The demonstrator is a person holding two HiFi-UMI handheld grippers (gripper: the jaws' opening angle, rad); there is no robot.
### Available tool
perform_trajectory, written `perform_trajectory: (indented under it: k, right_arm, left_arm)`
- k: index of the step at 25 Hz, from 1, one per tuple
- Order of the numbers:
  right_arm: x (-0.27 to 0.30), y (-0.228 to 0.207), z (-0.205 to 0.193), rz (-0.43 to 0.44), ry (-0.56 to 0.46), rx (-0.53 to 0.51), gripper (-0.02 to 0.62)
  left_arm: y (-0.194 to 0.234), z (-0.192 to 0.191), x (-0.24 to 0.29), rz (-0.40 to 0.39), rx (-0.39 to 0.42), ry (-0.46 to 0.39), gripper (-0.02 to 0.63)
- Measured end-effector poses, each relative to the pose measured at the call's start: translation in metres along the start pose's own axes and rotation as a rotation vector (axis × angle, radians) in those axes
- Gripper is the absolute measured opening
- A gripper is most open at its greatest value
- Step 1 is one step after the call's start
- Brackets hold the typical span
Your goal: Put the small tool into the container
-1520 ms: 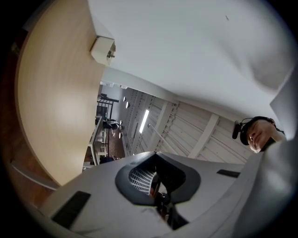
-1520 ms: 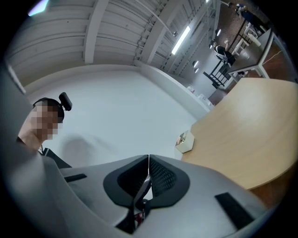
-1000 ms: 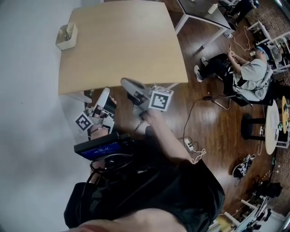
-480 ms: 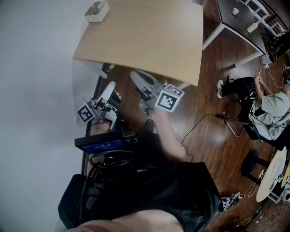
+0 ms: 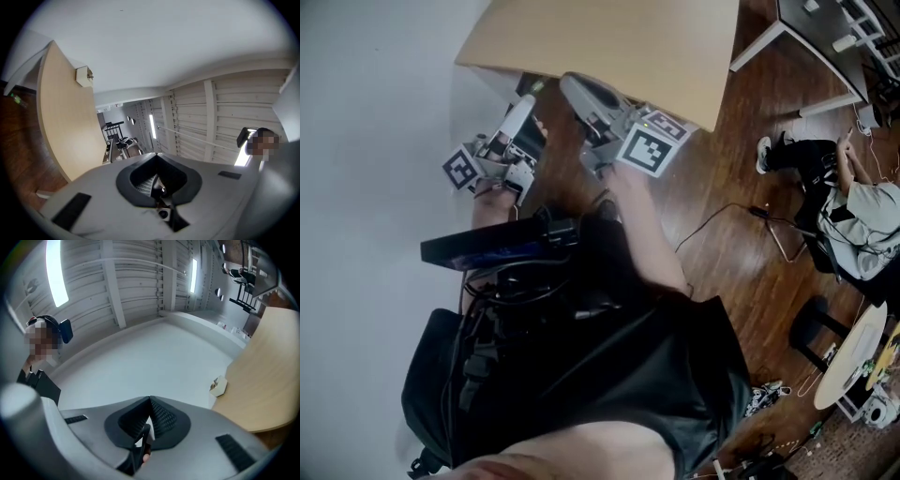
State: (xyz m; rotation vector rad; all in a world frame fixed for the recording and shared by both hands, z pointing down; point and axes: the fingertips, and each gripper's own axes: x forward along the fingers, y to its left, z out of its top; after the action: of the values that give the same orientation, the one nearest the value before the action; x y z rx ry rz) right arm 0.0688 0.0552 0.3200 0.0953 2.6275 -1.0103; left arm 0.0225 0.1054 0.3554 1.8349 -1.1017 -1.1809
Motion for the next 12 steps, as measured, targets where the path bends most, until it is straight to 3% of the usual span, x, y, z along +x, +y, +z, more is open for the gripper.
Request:
perform_trajectory:
  k: [12]
  right_arm:
    - [0.0015, -0.0045, -0.0043, 0.011, 0.002, -0.007, -0.018]
  left_arm:
    - [0.0034, 0.0025, -0.0018, -0.007, 0.006, -0.011, 0.002]
